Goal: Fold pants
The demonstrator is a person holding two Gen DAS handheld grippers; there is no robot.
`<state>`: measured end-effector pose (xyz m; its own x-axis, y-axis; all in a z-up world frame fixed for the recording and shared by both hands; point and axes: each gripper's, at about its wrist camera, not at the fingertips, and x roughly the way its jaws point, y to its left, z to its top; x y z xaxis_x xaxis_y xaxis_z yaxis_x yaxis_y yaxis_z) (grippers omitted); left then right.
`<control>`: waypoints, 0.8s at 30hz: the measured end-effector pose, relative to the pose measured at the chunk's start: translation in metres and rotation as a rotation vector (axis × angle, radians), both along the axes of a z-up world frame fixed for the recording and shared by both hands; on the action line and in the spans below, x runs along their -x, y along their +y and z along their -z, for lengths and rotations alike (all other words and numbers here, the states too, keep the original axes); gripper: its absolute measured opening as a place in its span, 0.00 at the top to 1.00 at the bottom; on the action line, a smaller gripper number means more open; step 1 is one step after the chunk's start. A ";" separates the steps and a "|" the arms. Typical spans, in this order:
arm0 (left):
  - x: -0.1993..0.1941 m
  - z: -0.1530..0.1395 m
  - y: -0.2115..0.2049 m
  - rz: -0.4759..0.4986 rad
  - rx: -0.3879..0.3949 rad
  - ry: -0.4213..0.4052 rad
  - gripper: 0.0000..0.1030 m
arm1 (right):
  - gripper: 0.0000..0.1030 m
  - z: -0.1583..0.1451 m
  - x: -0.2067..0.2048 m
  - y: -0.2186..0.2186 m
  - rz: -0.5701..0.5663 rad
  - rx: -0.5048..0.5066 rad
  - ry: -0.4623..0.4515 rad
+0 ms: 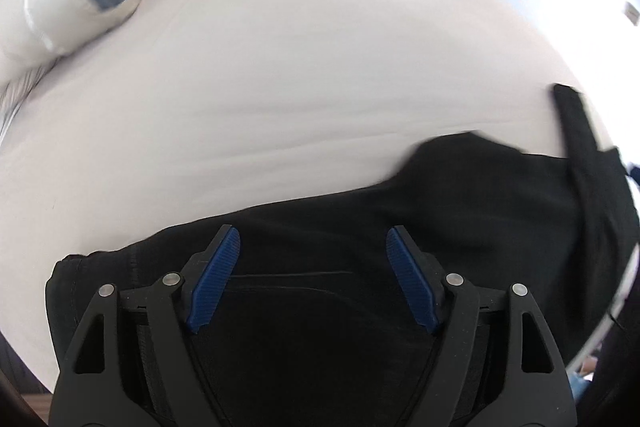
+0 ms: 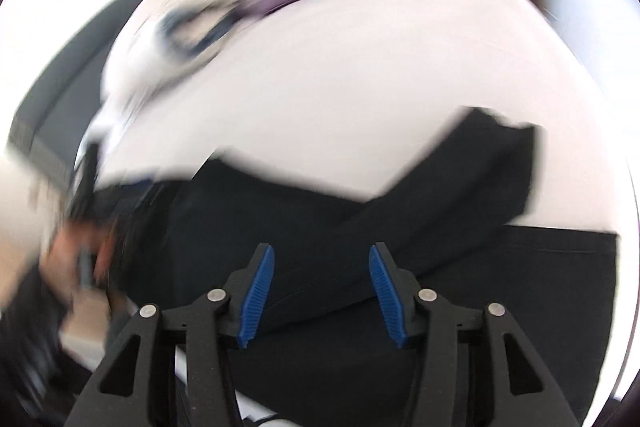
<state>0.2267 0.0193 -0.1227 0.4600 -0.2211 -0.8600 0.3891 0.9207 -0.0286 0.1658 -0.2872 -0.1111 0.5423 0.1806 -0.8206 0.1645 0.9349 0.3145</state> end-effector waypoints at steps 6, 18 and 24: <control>0.034 0.007 -0.027 0.003 0.113 0.063 0.27 | 0.48 0.030 -0.010 -0.119 0.314 -0.309 0.002; -0.004 0.063 -0.051 -0.017 0.060 0.170 0.20 | 0.47 0.084 -0.062 -0.140 0.337 -0.424 0.065; -0.006 0.066 -0.057 -0.025 0.085 0.180 0.20 | 0.95 0.087 -0.079 -0.143 0.314 -0.361 0.068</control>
<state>0.2330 -0.0372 -0.1887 0.3072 -0.2866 -0.9075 0.3474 0.9215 -0.1734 0.2452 -0.4298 -0.1978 0.5634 0.2964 -0.7711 0.4530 0.6697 0.5885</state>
